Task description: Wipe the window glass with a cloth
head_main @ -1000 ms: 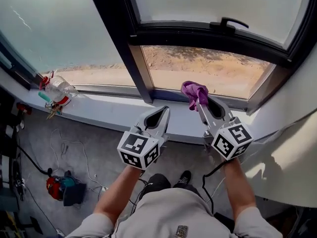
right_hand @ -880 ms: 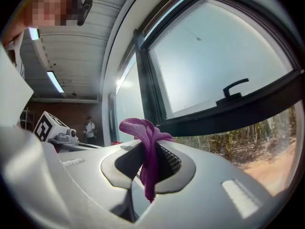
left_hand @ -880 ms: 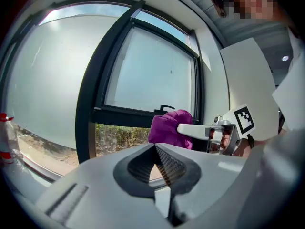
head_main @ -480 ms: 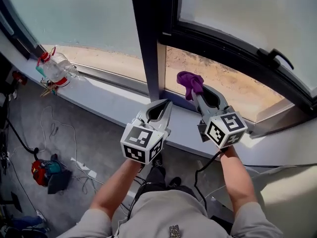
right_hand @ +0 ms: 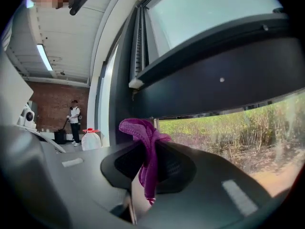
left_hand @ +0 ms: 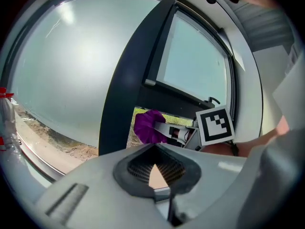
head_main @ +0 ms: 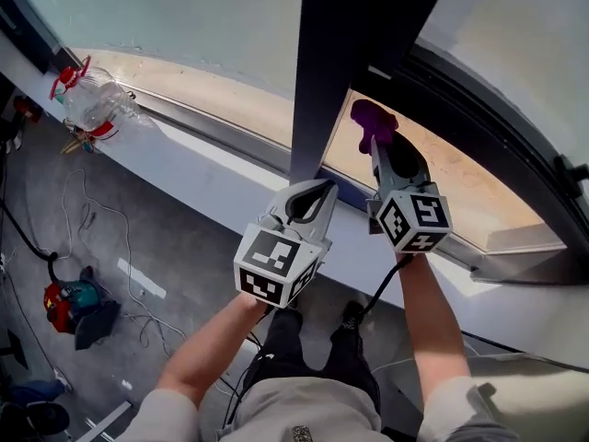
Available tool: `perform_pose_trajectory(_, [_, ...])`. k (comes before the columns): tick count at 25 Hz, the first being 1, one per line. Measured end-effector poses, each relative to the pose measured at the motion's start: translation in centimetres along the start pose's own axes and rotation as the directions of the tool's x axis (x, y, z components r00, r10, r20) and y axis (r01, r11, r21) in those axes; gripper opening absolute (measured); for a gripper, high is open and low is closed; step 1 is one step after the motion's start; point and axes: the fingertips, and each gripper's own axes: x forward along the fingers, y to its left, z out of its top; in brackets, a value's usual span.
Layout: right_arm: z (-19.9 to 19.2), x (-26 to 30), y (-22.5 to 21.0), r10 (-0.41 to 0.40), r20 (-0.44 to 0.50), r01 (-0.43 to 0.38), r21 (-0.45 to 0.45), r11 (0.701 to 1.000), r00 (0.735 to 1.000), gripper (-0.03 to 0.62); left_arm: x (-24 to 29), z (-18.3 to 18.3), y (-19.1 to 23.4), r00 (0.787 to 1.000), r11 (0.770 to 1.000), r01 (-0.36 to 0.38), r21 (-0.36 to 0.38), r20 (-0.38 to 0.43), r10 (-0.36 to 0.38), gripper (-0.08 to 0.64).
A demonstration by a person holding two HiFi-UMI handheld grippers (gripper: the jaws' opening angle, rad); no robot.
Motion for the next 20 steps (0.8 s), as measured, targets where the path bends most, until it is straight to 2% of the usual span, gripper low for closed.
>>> perform_pose_trajectory(6, [0.0, 5.0, -1.7, 0.003, 0.086, 0.010, -0.153, 0.988, 0.996, 0.083, 3.0, -4.7, 3.0, 0.998, 0.998, -0.059, -0.035, -0.006, 0.059, 0.000])
perform_pose_trajectory(10, [-0.3, 7.0, -1.6, 0.007, 0.073, 0.013, -0.271, 0.963, 0.997, 0.080, 4.3, -8.9, 4.1, 0.995, 0.993, -0.096, -0.071, -0.035, 0.094, 0.000])
perform_pose_trajectory(12, [-1.6, 7.4, -1.6, 0.015, 0.056, 0.002, -0.291, 0.957, 0.998, 0.078, 5.0, -10.7, 4.8, 0.992, 0.990, -0.117, -0.078, -0.048, 0.114, 0.000])
perform_pose_trajectory(15, [-5.2, 8.0, -2.1, 0.030, 0.012, -0.026, -0.263, 0.965, 0.999, 0.077, 6.1, -13.3, 6.2, 0.988, 0.987, -0.148, -0.064, -0.053, 0.145, 0.000])
perform_pose_trajectory(20, [-15.6, 8.5, -3.1, 0.043, -0.120, -0.067, -0.204, 0.977, 0.992, 0.077, 7.2, -18.9, 7.7, 0.974, 0.977, -0.207, -0.055, -0.110, 0.200, 0.000])
